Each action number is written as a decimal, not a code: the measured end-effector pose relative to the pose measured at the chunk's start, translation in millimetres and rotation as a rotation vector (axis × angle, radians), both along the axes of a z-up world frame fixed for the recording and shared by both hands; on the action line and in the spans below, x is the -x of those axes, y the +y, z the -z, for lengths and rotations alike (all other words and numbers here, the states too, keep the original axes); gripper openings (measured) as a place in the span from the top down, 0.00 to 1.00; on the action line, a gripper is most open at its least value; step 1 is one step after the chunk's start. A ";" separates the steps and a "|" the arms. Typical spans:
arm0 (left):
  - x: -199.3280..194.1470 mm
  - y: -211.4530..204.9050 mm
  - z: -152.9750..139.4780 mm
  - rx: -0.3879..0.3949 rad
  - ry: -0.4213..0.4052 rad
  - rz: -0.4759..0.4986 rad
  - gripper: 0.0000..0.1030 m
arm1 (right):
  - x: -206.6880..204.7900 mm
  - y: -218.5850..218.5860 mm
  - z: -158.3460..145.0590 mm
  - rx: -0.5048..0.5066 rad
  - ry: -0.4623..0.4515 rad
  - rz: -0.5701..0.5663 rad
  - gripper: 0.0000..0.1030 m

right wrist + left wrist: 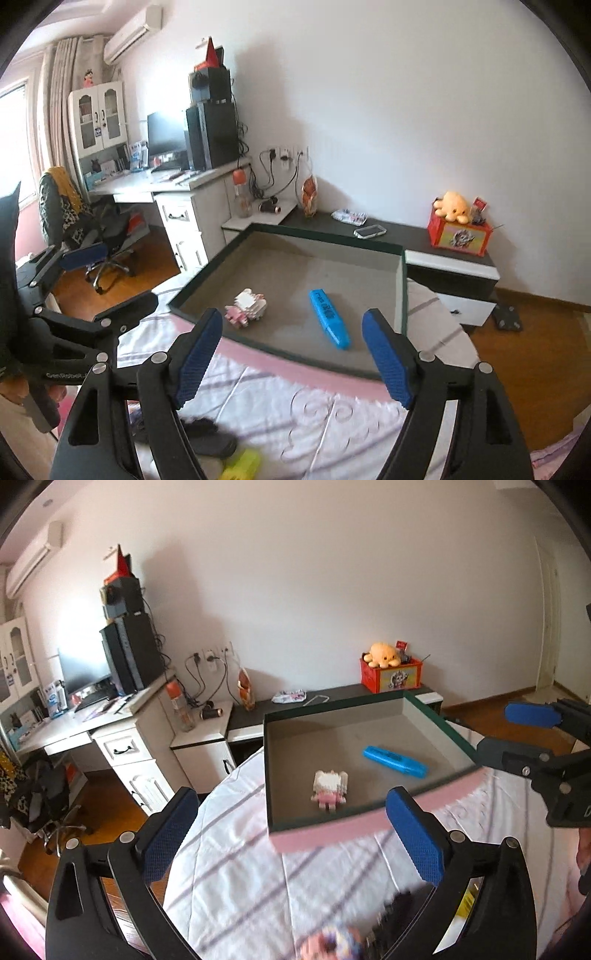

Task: Organize rigid objects
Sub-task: 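Move both tools back over the remaining items on the bed, then grasp the white toy with the left tool while the right tool grasps the glass bottle, then carry the white toy and glass bottle into the pink box and release, then move both tools back toward the items on the bed, then grasp the white charger with the left tool while the right tool grasps the rose-gold cylinder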

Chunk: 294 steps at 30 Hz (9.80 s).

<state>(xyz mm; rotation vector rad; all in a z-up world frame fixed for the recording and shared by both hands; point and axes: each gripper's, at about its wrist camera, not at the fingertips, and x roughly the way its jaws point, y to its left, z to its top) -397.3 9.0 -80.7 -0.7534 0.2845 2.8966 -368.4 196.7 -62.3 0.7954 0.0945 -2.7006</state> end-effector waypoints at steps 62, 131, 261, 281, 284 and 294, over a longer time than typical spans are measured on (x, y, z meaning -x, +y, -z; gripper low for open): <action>-172.9 0.5 104.3 -0.067 -0.124 -0.006 0.00 | -136.4 -10.6 138.1 0.017 -0.127 0.033 0.50; -165.3 13.4 73.4 -0.067 0.021 0.043 0.29 | -159.3 -11.3 79.7 0.014 0.029 -0.015 0.51; -139.3 20.6 118.5 -0.180 -0.143 -0.061 0.00 | -185.5 49.9 97.4 0.013 0.128 0.302 0.00; -92.2 28.1 136.1 -0.169 -0.236 -0.059 0.31 | -147.1 64.6 130.4 0.050 0.004 0.286 0.00; -97.8 29.3 135.8 -0.153 -0.221 -0.036 0.31 | -142.4 60.1 131.9 0.019 -0.016 0.264 0.00; -121.4 12.1 132.4 -0.115 -0.228 0.012 0.28 | -107.1 40.8 128.3 -0.103 -0.086 0.163 0.00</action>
